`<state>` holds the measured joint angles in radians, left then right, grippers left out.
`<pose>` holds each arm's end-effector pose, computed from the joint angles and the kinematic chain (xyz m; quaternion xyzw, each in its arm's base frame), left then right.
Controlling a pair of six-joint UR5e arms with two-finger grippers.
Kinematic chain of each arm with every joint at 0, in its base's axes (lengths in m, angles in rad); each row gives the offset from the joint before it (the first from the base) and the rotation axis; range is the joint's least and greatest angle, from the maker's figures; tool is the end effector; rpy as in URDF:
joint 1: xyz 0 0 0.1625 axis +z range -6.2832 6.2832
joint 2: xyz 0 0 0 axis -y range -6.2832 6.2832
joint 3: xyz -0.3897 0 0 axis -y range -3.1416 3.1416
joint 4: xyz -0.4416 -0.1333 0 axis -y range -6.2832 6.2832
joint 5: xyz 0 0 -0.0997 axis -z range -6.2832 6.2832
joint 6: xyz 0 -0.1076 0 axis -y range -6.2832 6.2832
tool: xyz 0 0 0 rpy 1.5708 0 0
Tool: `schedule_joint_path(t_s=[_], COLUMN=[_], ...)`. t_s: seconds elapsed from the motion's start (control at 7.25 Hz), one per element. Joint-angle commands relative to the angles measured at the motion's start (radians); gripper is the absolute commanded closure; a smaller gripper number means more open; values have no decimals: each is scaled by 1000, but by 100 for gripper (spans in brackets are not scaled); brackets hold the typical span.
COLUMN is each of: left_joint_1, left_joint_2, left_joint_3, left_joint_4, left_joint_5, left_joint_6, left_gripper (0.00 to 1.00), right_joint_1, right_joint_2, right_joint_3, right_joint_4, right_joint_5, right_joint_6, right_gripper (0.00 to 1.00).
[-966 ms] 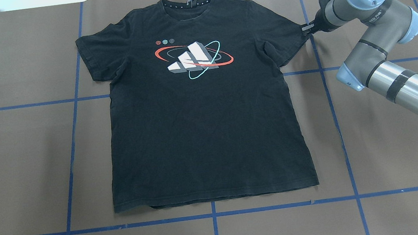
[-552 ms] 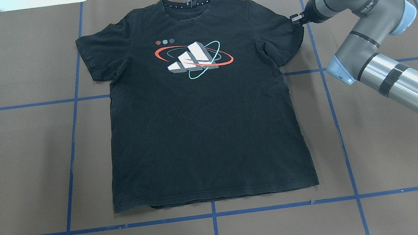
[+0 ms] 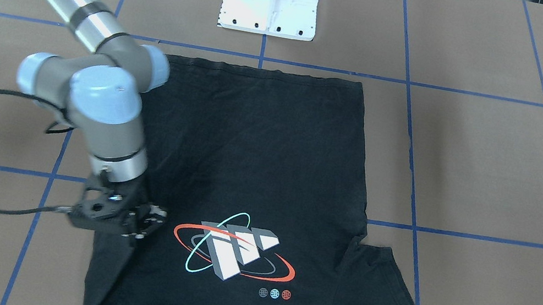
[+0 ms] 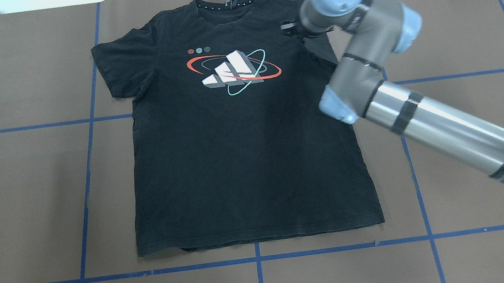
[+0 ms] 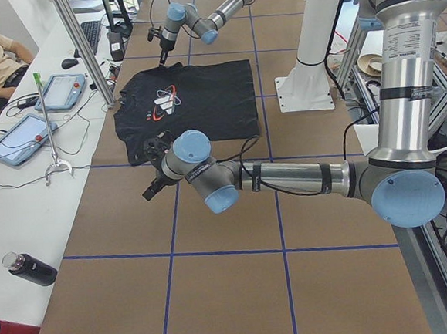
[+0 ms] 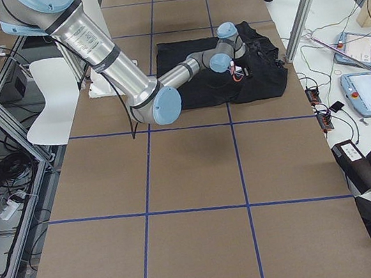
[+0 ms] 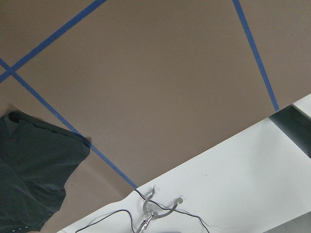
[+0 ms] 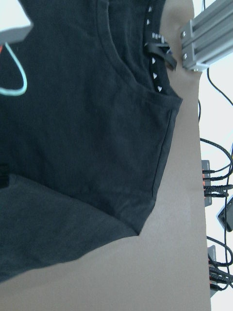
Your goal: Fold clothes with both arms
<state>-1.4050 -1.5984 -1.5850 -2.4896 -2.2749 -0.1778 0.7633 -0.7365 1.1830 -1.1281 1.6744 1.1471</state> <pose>0.0323 -0.5789 0.4989 0.3750 0.3755 0.1543 0.8334 -0.5174 -0.6641 0.2236 0.2015 -0.3822 0.1304 0.8924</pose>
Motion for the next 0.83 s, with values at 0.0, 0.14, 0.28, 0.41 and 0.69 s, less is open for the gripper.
schedule_joint_path(t_s=[0.0, 0.14, 0.28, 0.41, 0.69], left_joint_1=[3, 4, 4, 14, 55], left_joint_2=[0, 0, 0, 0, -49], left_joint_3=[0, 0, 0, 0, 6], left_joint_4=[0, 0, 0, 0, 3], left_joint_5=[0, 0, 0, 0, 6], left_joint_6=[-2, -2, -2, -5, -145], left_gripper=[0, 0, 0, 0, 0], right_joint_1=[-68, -74, -75, -75, -50], right_joint_2=[77, 88, 91, 91, 86], right_joint_3=[-29, -43, -51, -54, -49], right_joint_4=[-62, -62, -62, -62, -65], right_joint_5=[-93, -107, -108, -110, -76], right_joint_6=[118, 120, 120, 118, 100], right_gripper=[100, 100, 100, 1, 0])
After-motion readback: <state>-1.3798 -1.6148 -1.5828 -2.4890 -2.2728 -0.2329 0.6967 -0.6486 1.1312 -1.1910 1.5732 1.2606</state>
